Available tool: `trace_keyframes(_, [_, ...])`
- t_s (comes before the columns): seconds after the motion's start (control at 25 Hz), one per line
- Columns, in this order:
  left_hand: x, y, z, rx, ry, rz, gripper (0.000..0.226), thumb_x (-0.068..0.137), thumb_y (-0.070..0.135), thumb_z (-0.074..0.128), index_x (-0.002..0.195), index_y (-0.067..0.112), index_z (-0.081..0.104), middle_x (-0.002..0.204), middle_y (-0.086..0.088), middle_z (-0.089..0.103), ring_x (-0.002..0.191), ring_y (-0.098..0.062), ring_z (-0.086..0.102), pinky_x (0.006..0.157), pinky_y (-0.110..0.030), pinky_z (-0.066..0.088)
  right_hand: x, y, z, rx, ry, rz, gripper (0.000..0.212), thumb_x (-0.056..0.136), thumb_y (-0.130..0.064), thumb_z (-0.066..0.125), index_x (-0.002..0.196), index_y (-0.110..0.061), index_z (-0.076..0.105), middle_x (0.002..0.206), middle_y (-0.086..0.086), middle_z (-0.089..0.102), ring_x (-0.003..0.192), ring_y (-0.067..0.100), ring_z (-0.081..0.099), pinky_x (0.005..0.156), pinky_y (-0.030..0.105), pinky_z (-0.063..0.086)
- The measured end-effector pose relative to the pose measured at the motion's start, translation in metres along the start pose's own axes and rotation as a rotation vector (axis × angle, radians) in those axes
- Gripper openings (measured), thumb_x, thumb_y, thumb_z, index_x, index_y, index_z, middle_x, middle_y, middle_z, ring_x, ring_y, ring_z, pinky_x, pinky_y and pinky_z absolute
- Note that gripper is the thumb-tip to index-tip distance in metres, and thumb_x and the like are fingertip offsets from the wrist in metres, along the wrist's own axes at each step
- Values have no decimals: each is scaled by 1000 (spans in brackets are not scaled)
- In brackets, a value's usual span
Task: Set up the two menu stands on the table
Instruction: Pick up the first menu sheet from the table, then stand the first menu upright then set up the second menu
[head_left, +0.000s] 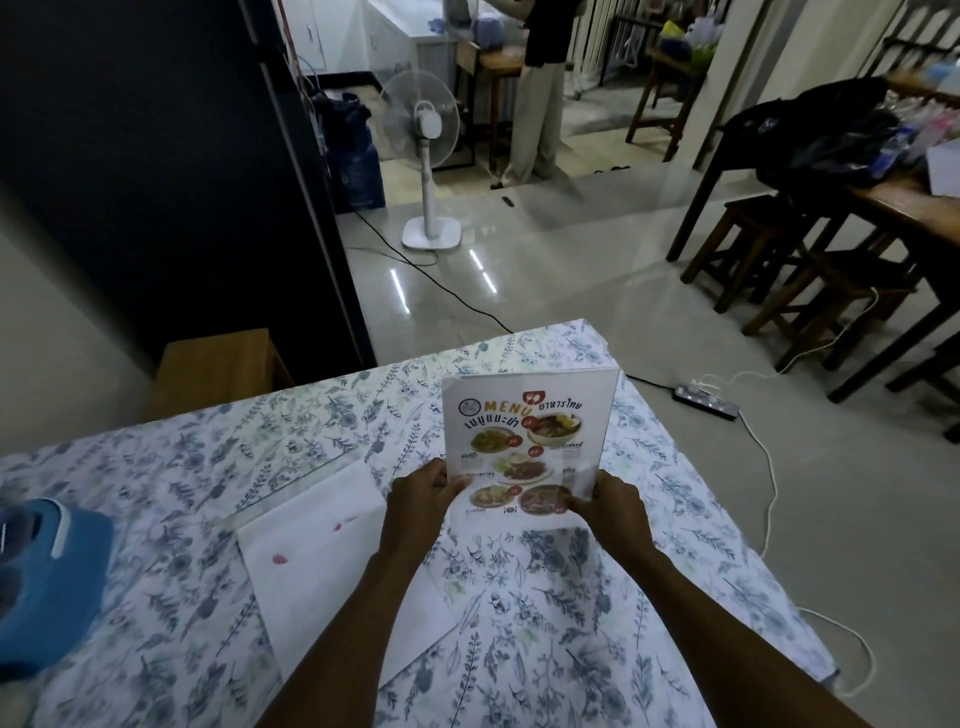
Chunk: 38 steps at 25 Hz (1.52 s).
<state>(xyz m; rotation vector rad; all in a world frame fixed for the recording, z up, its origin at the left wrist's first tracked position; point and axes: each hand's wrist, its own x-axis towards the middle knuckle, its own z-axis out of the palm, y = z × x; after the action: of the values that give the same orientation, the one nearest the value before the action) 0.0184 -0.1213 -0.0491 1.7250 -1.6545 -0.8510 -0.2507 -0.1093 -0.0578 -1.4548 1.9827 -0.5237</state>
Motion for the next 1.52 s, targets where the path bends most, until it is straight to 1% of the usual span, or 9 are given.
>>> trace_keyframes(0.12, [-2,-7,7,17,-23,-31,35,91,50,59,89,15,65,85,6,75,68,-10,67,53,-23,49,-3,1,4,19,16,-6,40,75,-52,74,99,-20,66,91,-4,75,73,11,68,57,27,52])
trace_keyframes(0.28, [-6,-17,16,9,-32,-42,43,92,55,51,98,15,66,84,6,74,70,-7,68,62,-36,58,-9,-4,7,32,13,-36,24,83,-42,71,95,-23,64,88,-7,68,67,5,60,53,17,42])
trace_keyframes(0.48, [-12,-22,21,79,-56,-68,31,92,41,62,75,17,51,68,3,64,63,-17,62,54,-28,44,-8,6,15,21,22,-27,36,81,-40,75,105,-17,64,94,-5,67,76,12,61,56,16,41])
trace_keyframes(0.6, [-23,-27,30,128,-44,-64,30,92,31,65,72,23,43,68,8,62,64,-12,61,51,-18,38,-5,16,22,-16,34,-14,35,82,-39,74,103,-13,65,96,-3,70,79,14,63,60,23,47])
trace_keyframes(0.76, [-21,-30,35,165,-78,-139,27,95,38,57,76,21,48,68,5,63,64,-12,62,49,-18,35,6,40,35,-34,-20,35,42,78,-54,68,103,-21,63,100,0,72,85,16,67,72,37,58])
trace_keyframes(0.92, [-24,-30,40,167,-107,-194,31,98,41,49,73,23,46,65,3,59,60,-4,57,48,-13,33,8,39,36,-39,-39,47,40,82,-49,68,105,-16,64,100,3,71,87,19,67,68,29,51])
trace_keyframes(1.08, [-24,-29,39,155,-169,-248,36,96,50,47,98,16,60,93,-3,72,84,-20,68,69,-31,52,9,43,32,-96,-109,-6,41,84,-47,67,108,-15,63,102,3,70,90,19,67,71,26,50])
trace_keyframes(1.28, [-33,-20,20,187,-117,-288,50,92,53,53,126,17,56,121,-9,69,113,-29,64,87,-34,50,3,40,15,-248,-138,12,46,81,-44,70,106,-8,58,101,7,59,86,20,54,67,29,40])
trace_keyframes(1.52, [-76,-41,-31,169,-121,-294,52,91,55,53,128,19,52,129,-7,65,119,-26,60,96,-36,48,-44,16,30,-309,-91,18,47,81,-42,72,103,-3,56,105,14,62,98,29,60,67,30,37])
